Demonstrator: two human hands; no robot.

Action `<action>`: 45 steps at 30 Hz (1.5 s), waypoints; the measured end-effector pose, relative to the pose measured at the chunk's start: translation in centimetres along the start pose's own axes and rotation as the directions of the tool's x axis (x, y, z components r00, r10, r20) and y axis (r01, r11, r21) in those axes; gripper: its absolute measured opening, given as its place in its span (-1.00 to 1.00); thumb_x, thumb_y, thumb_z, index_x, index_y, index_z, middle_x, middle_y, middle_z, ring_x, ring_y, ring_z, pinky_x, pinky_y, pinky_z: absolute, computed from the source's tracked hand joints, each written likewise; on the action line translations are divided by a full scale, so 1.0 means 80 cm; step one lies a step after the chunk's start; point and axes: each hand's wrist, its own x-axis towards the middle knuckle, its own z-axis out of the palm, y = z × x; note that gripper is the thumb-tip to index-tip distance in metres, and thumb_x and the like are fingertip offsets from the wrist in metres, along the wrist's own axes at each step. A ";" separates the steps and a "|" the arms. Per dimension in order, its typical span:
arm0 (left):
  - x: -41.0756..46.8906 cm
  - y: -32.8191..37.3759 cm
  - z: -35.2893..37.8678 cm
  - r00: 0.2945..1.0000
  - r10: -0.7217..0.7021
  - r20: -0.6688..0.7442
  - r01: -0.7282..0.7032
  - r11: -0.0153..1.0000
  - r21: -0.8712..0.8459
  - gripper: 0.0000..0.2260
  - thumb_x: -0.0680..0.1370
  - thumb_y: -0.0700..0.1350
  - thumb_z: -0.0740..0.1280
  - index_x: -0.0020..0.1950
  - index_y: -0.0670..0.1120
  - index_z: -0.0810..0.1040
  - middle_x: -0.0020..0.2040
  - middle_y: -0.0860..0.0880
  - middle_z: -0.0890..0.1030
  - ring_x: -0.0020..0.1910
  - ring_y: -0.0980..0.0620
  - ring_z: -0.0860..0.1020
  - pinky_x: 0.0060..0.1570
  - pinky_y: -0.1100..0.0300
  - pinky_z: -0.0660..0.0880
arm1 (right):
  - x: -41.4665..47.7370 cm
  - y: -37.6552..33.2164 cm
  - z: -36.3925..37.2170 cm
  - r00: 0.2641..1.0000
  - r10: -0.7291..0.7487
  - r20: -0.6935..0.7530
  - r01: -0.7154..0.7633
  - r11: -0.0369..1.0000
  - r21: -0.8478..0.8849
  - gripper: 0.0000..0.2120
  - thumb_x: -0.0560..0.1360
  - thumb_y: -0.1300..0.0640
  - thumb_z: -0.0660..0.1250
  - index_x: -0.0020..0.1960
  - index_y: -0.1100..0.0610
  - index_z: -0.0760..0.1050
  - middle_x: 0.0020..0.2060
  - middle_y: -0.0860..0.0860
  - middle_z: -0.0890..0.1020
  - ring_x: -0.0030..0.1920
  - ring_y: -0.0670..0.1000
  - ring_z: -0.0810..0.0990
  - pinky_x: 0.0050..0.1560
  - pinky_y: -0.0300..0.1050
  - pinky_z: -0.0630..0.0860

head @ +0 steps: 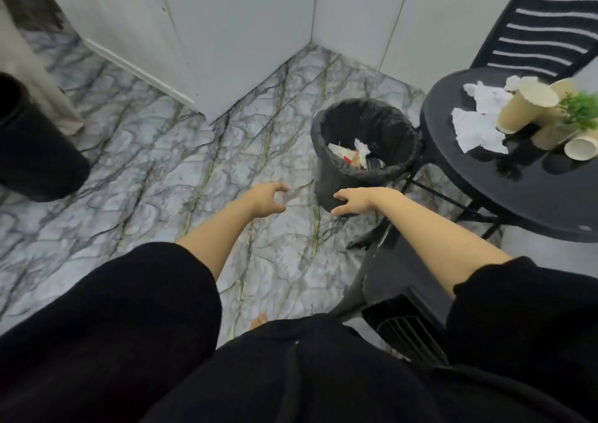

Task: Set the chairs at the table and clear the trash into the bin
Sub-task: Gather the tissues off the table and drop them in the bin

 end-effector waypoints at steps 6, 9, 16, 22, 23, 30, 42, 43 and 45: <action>0.036 -0.096 -0.064 0.993 -0.116 -0.026 0.118 0.987 0.105 -0.51 0.57 -0.07 0.27 0.47 -0.11 0.25 0.46 -0.15 0.35 0.39 -0.14 0.38 0.31 0.02 0.37 | 0.092 -0.083 -0.041 0.997 -0.009 -0.071 0.002 0.996 -0.090 -0.32 0.56 -0.12 0.14 0.51 0.21 -0.01 0.52 0.14 0.09 0.50 0.14 0.14 0.43 0.04 0.18; 0.057 -0.126 -0.088 0.981 -0.185 -0.055 0.191 0.968 0.165 -0.51 0.57 -0.04 0.26 0.47 -0.09 0.24 0.42 -0.16 0.40 0.34 -0.14 0.43 0.28 0.01 0.43 | 0.130 -0.114 -0.057 0.998 -0.013 -0.068 0.005 0.994 -0.112 -0.26 0.54 -0.18 0.15 0.51 0.22 -0.02 0.51 0.16 0.11 0.48 0.16 0.17 0.43 0.04 0.22; 0.151 -0.156 -0.153 0.979 -0.203 -0.037 0.206 0.955 0.213 -0.49 0.57 -0.03 0.25 0.48 -0.11 0.21 0.43 -0.17 0.38 0.34 -0.15 0.42 0.24 0.00 0.43 | 0.230 -0.138 -0.135 0.996 -0.074 -0.042 0.070 0.994 -0.087 -0.30 0.55 -0.11 0.16 0.51 0.21 -0.03 0.53 0.14 0.08 0.50 0.13 0.14 0.47 0.03 0.16; 0.283 -0.155 -0.237 0.989 -0.149 -0.003 0.143 0.941 0.306 -0.49 0.56 -0.05 0.25 0.48 -0.09 0.21 0.40 -0.18 0.39 0.36 -0.16 0.38 0.27 -0.04 0.43 | 0.322 -0.124 -0.249 0.993 -0.102 -0.057 0.098 0.992 -0.077 -0.33 0.56 -0.09 0.17 0.50 0.21 -0.01 0.52 0.14 0.10 0.49 0.14 0.16 0.46 0.02 0.17; 0.310 -0.151 -0.253 0.991 -0.135 0.008 0.126 0.942 0.310 -0.49 0.56 -0.05 0.26 0.48 -0.09 0.21 0.41 -0.17 0.39 0.36 -0.15 0.39 0.27 -0.03 0.43 | 0.339 -0.118 -0.273 0.993 -0.097 -0.060 0.093 0.993 -0.067 -0.33 0.56 -0.09 0.17 0.50 0.20 -0.01 0.52 0.13 0.09 0.49 0.13 0.15 0.47 0.02 0.16; 0.498 -0.116 -0.375 0.996 -0.059 0.065 0.035 0.944 0.329 -0.51 0.57 -0.07 0.23 0.49 -0.10 0.22 0.46 -0.14 0.34 0.42 -0.13 0.34 0.34 0.00 0.36 | 0.434 -0.058 -0.441 0.997 -0.046 -0.069 0.052 0.995 0.081 -0.32 0.56 -0.09 0.16 0.52 0.18 -0.05 0.53 0.11 0.05 0.51 0.09 0.10 0.49 0.00 0.12; 0.835 -0.045 -0.543 0.973 0.151 0.177 -0.210 0.896 0.390 -0.49 0.55 -0.06 0.23 0.48 -0.11 0.22 0.46 -0.13 0.35 0.42 -0.12 0.34 0.35 0.01 0.36 | 0.586 0.049 -0.668 0.973 0.173 -0.150 -0.112 0.931 0.348 -0.34 0.58 -0.06 0.15 0.51 0.21 -0.05 0.53 0.11 0.04 0.51 0.10 0.09 0.48 -0.02 0.11; 0.861 -0.037 -0.558 0.968 0.163 0.192 -0.229 0.890 0.395 -0.49 0.56 -0.06 0.23 0.48 -0.11 0.22 0.46 -0.14 0.35 0.41 -0.13 0.34 0.34 0.02 0.36 | 0.596 0.057 -0.684 0.968 0.196 -0.154 -0.126 0.919 0.374 -0.34 0.58 -0.05 0.14 0.51 0.21 -0.06 0.53 0.11 0.04 0.51 0.10 0.10 0.48 -0.01 0.11; 0.913 -0.018 -0.586 0.957 0.188 0.222 -0.267 0.872 0.411 -0.49 0.56 -0.05 0.23 0.49 -0.12 0.21 0.45 -0.15 0.35 0.39 -0.14 0.37 0.31 0.04 0.36 | 0.612 0.074 -0.715 0.956 0.240 -0.168 -0.144 0.885 0.443 -0.33 0.58 -0.06 0.15 0.52 0.20 -0.07 0.53 0.12 0.04 0.51 0.12 0.11 0.48 0.01 0.13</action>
